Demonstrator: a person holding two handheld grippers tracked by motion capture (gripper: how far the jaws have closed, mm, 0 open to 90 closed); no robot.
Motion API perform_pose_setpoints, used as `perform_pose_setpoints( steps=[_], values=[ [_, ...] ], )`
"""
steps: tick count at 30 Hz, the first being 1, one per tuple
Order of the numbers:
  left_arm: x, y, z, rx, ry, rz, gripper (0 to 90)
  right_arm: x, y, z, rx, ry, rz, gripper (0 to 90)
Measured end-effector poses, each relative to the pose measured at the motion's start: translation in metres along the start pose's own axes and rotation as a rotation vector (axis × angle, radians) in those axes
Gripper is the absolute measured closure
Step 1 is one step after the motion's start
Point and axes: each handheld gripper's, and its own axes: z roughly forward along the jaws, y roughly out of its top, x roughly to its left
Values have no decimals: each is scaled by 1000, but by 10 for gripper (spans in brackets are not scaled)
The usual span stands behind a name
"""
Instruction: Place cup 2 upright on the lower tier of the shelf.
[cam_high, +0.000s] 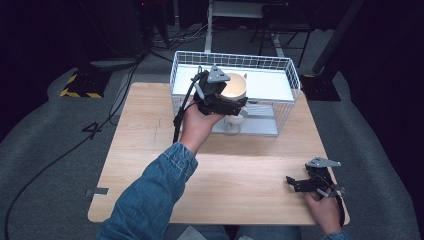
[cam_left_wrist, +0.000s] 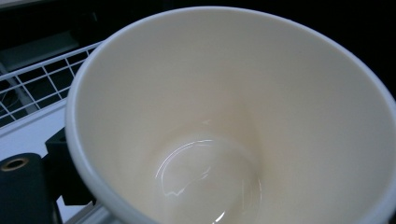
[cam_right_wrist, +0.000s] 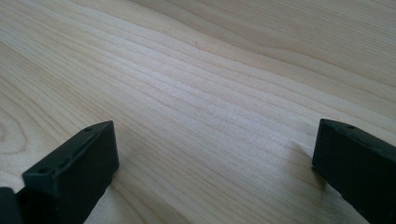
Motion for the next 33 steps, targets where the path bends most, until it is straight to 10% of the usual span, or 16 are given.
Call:
perform_pose_setpoints(
  steps=[33],
  values=[
    [59,30,67,-19,106,-87,93,1,1,1,-1,-3,7,3]
  ],
)
